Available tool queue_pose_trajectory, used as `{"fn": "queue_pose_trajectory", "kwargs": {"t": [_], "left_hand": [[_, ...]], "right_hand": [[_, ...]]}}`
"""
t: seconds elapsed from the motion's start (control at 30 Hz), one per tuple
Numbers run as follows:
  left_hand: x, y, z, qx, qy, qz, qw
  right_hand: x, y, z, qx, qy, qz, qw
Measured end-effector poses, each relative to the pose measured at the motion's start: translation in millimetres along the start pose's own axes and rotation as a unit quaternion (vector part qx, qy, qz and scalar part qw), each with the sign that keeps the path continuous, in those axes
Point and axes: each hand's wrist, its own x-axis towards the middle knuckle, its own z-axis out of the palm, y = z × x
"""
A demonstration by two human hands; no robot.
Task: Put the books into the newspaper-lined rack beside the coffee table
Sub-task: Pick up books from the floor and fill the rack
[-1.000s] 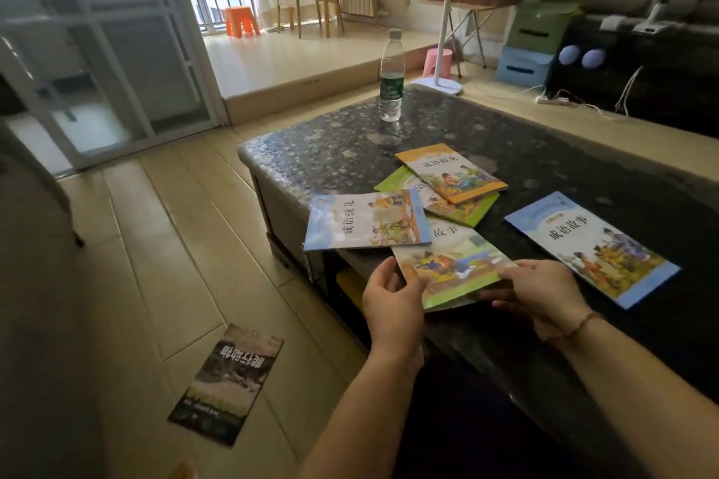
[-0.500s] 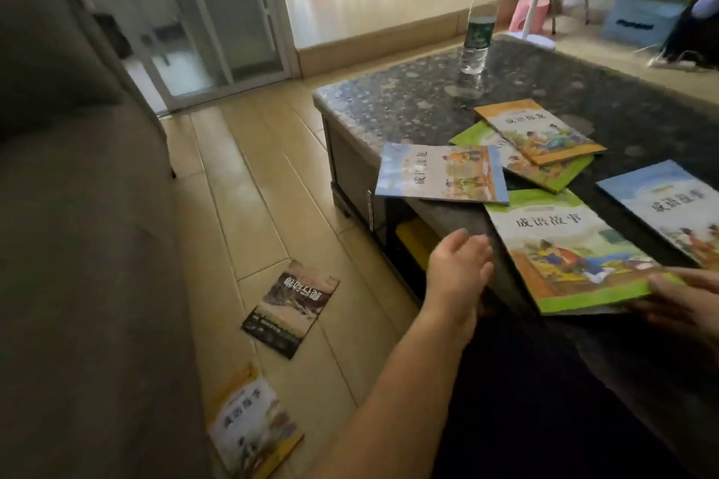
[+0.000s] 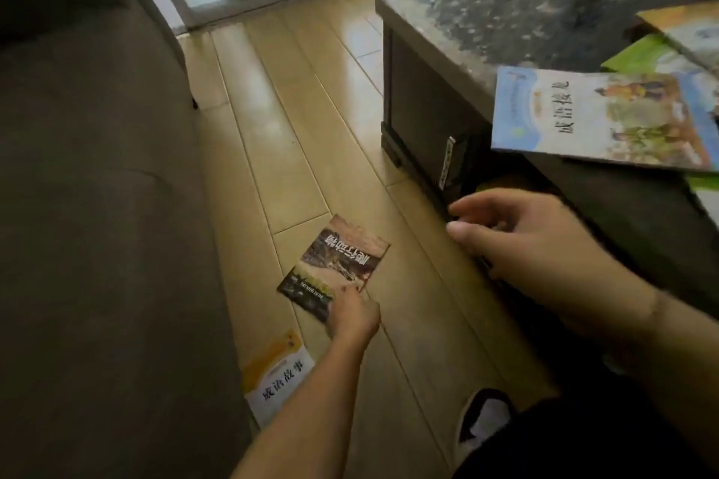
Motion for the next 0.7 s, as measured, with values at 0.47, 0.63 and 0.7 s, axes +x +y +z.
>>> {"fn": "queue_pose_trajectory", "kwargs": {"t": [0.47, 0.63, 0.7], "left_hand": [[102.8, -69.8, 27.7, 0.303, 0.029, 0.17, 0.937], [108.7, -56.5, 21.2, 0.345, 0.005, 0.175, 0.922], [100.0, -46.2, 10.3, 0.272, 0.043, 0.139, 0.951]], "right_hand": [[87.8, 133.6, 155.2, 0.12, -0.112, 0.336, 0.927], [80.3, 150.2, 154.5, 0.128, -0.106, 0.366, 0.916], [79.4, 151.5, 155.0, 0.158, -0.1, 0.368, 0.911]]}}
